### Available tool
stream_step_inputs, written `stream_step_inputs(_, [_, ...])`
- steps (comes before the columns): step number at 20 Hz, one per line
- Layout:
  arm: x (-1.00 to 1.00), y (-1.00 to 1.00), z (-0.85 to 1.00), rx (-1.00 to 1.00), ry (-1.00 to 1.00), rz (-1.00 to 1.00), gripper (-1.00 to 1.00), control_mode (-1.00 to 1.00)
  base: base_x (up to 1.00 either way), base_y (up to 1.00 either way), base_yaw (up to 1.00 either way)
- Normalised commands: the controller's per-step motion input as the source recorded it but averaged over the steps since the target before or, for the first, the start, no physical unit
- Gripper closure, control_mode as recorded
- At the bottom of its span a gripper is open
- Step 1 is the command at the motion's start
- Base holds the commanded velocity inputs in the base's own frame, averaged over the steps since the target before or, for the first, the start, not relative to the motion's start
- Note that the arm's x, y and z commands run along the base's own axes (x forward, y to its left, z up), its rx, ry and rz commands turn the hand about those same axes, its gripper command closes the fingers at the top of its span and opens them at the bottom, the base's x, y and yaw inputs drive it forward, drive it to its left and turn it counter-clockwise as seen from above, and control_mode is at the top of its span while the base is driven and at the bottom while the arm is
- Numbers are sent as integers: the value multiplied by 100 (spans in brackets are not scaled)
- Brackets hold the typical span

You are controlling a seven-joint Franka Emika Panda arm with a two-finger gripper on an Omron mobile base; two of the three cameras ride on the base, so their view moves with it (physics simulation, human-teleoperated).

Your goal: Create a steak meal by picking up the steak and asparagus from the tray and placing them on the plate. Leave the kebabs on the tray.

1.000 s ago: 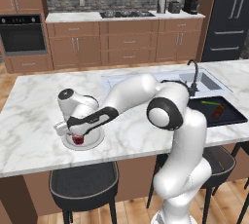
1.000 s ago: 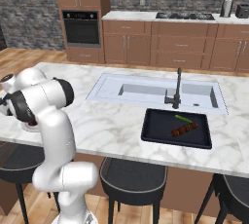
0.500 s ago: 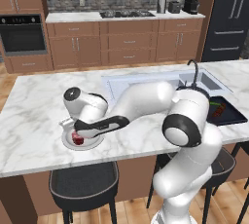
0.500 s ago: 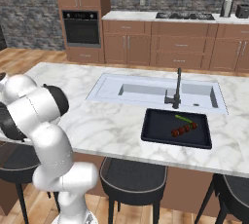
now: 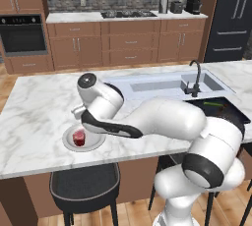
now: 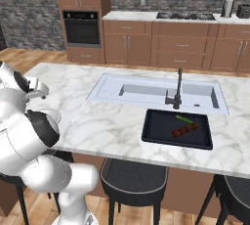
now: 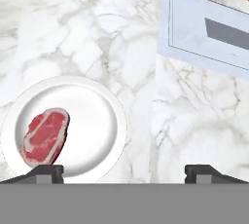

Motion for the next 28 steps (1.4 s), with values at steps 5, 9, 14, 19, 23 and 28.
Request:
stream_step_inputs(5, [-17,-92,68,3,0,-1,-100,-100,0,0,0])
stream_step_inputs(9, [-17,-100,58,8,1,-2,-100,-100,0,0,0])
stream_step_inputs(14, [-10,-100,53,8,0,-2,-100,-100,0,0,0])
stream_step_inputs(19, [-8,-100,50,4,3,-3,-100,-100,0,0,0])
stream_step_inputs(23, [-12,-100,35,0,6,-4,-100,-100,0,0,0])
stream_step_inputs(28, [-20,-100,0,0,6,-3,-100,-100,0,0,0])
